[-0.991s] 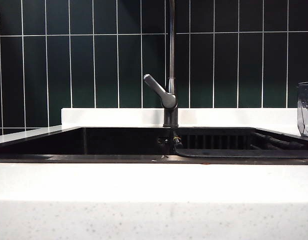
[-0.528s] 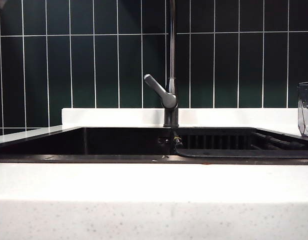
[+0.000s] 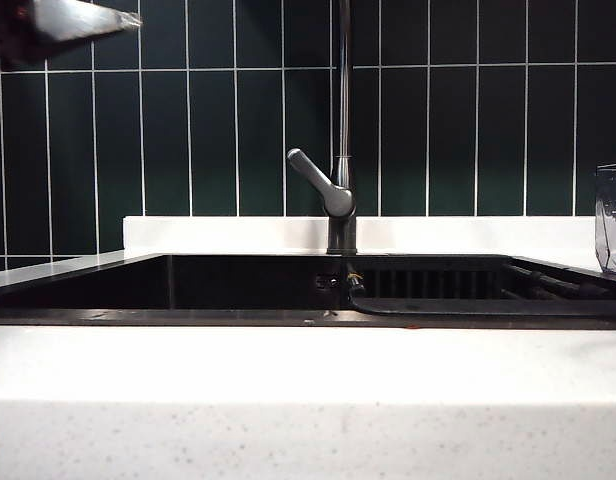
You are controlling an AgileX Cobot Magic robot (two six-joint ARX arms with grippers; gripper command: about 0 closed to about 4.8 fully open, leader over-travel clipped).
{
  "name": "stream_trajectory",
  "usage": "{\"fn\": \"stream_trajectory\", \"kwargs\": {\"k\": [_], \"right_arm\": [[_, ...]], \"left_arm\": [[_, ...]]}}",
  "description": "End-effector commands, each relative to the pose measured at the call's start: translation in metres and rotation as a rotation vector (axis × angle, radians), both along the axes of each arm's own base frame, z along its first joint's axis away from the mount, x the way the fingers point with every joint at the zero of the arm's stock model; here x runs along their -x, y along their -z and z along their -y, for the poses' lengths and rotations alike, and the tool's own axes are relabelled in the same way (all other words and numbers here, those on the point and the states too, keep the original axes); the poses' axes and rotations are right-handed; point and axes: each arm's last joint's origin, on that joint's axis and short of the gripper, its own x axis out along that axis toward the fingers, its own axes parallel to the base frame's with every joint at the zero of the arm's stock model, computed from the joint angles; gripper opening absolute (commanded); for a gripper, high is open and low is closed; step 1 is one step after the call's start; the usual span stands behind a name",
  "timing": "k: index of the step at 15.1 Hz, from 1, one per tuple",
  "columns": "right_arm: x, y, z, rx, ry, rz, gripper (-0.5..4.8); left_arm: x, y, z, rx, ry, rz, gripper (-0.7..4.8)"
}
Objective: Pick up the mug next to the sink, go to the faucet to get some water, pour the water into the sink, and finally put the mug back to its place.
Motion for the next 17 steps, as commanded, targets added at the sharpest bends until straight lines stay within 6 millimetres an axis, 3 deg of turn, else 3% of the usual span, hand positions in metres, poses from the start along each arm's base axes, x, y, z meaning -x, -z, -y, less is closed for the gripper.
{"fn": "stream_trajectory", "kwargs": {"k": [1,5,17], "right_arm": [[-0.012,0.006,0.018,-0.119,0.011,0.002,1.79],[-0.013,0.017,0.046,-0.111,-0.018,-0.048,2.10],[-0.047,0.053,0.063,-0.174,-0.134,-0.109,2.12]], "left_arm": [[-0.019,0.003,0.003,-0.074,0.050,0.107,1.87],[-0.037,0.020,0.004,-0.077,0.053,0.119,1.85],[-0.043,0.025,0.005,-0.079,0.052,0.130,1.85]]}}
